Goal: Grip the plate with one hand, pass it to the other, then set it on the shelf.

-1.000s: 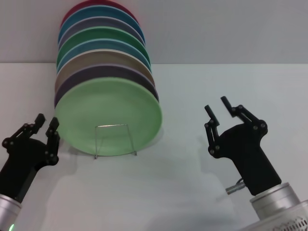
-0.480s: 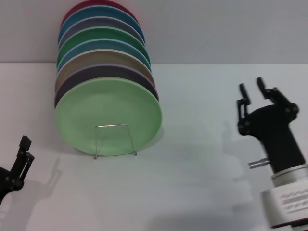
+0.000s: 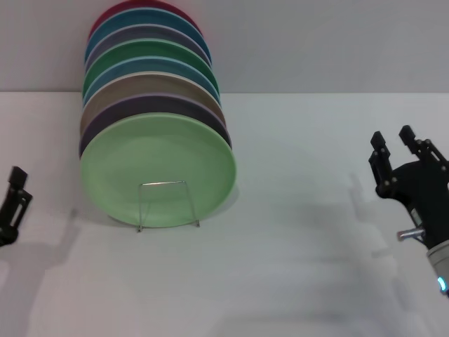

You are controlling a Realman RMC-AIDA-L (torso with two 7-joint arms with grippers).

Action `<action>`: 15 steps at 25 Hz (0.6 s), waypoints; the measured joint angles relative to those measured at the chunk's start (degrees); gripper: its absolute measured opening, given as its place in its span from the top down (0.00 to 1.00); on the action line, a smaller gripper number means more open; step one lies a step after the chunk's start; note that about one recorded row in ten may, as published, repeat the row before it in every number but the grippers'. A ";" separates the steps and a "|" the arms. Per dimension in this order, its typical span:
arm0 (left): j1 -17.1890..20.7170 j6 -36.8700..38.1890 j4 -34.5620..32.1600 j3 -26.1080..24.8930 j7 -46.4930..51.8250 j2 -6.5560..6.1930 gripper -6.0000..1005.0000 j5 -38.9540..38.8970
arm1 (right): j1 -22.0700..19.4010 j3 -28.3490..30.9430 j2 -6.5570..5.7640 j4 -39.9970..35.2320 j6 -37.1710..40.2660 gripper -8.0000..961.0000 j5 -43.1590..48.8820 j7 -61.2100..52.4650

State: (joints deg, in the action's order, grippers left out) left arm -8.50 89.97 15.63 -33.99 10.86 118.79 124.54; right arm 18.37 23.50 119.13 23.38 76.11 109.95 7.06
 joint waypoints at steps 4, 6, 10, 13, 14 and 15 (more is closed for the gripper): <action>-0.40 -1.11 0.33 -2.46 0.05 0.13 0.18 -0.01 | 1.65 0.27 0.04 -4.38 1.63 0.56 0.11 -5.92; -0.65 -1.46 0.08 -2.91 -0.22 0.14 0.18 0.00 | 1.90 0.90 0.09 -5.22 2.75 0.48 -0.22 -5.95; -0.85 -1.96 -0.56 -4.51 -0.30 0.08 0.18 0.00 | 2.20 1.84 0.14 -6.49 3.66 0.39 -0.43 -6.18; -0.90 -2.24 -0.77 -6.17 -0.31 0.05 0.18 0.00 | 2.23 2.01 0.14 -6.78 3.92 0.34 -0.46 -6.24; -0.91 -2.27 -0.81 -6.59 -0.32 0.02 0.18 0.00 | 2.26 2.07 0.15 -6.79 3.97 0.34 -0.47 -6.27; -0.95 -2.27 -0.83 -6.81 -0.32 0.00 0.18 0.00 | 2.34 2.13 0.16 -6.80 3.98 0.34 -0.47 -6.27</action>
State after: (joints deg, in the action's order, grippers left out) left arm -9.45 87.70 14.80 -40.80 10.54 118.80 124.54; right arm 20.71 25.62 119.29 16.58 80.09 109.48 0.79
